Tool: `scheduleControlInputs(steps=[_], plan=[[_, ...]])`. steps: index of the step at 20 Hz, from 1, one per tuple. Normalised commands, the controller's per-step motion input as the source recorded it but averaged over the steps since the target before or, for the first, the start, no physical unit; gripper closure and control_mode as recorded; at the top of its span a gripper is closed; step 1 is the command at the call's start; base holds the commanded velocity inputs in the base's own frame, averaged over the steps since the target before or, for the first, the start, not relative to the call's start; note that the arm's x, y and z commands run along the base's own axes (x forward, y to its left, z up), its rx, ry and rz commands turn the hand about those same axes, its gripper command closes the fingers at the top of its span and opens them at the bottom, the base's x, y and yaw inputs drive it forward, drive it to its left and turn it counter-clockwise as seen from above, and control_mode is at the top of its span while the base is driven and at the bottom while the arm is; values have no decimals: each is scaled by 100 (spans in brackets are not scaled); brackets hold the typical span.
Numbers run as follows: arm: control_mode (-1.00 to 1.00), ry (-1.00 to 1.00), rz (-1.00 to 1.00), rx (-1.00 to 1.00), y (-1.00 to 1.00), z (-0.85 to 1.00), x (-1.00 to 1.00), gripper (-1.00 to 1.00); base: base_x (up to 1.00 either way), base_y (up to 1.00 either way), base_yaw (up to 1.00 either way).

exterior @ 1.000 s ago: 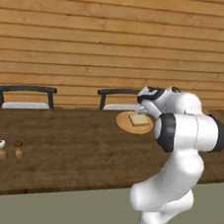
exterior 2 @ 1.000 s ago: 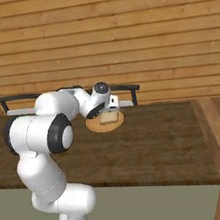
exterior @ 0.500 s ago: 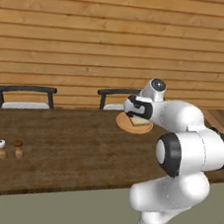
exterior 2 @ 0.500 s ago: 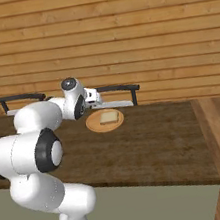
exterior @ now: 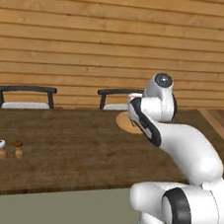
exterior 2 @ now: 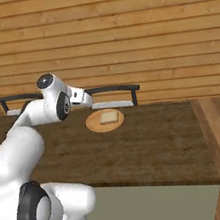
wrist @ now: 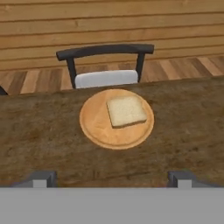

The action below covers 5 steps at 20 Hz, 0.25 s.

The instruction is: Start the toaster. Once the lever pops up, take the bread to the plate on the dining counter.

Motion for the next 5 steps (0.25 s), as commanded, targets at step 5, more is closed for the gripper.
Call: scheduleControlInputs(steps=[5], plan=[[-100, -4, -5, 12, -22, 51, -98, -100, 0, 0, 0]])
